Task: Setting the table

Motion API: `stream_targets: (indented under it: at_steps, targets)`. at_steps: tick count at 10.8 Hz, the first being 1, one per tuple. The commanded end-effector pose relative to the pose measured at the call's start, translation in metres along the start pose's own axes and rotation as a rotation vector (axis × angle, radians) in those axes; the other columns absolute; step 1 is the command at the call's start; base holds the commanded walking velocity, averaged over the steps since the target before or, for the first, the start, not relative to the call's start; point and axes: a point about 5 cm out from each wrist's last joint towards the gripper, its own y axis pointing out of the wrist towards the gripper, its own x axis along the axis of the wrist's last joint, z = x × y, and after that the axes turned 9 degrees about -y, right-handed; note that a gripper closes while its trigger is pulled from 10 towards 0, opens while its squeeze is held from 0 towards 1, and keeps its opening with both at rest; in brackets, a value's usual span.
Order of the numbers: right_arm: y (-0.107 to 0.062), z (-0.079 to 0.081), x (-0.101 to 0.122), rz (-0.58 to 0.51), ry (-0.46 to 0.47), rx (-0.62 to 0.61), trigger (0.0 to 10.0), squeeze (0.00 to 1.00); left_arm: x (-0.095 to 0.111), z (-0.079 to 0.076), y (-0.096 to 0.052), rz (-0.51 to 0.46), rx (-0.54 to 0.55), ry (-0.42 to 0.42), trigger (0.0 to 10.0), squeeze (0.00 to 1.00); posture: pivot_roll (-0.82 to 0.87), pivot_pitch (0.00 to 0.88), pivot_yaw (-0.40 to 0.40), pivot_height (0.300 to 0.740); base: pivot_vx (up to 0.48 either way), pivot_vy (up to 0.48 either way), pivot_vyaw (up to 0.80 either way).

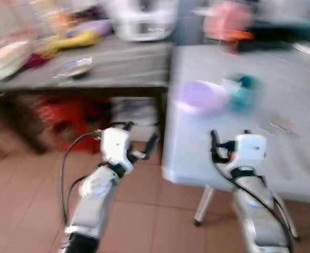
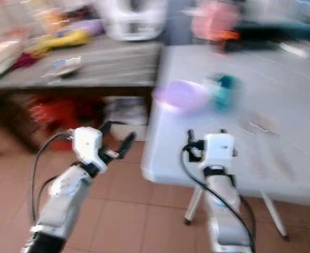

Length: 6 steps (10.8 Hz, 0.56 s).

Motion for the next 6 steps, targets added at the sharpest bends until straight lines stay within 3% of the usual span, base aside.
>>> stream_targets:
  at_steps: [1,6]
  targets:
    - [-0.0019,-0.0035,0.0011,-0.008,-0.004,-0.013,10.0,0.0,0.0025,-0.0004,0.002,-0.002,-0.001,0.016,10.0,0.0,-0.1,0.061,0.129,0.74,0.0,0.0,0.0]
    - [-0.0022,0.0021,0.0044,-0.035,-0.056,0.012,10.0,0.0,-0.0011,-0.0031,0.0,0.015,-0.014,0.007,10.0,0.0,-0.1,0.064,0.125,0.74,0.0,0.0,0.0]
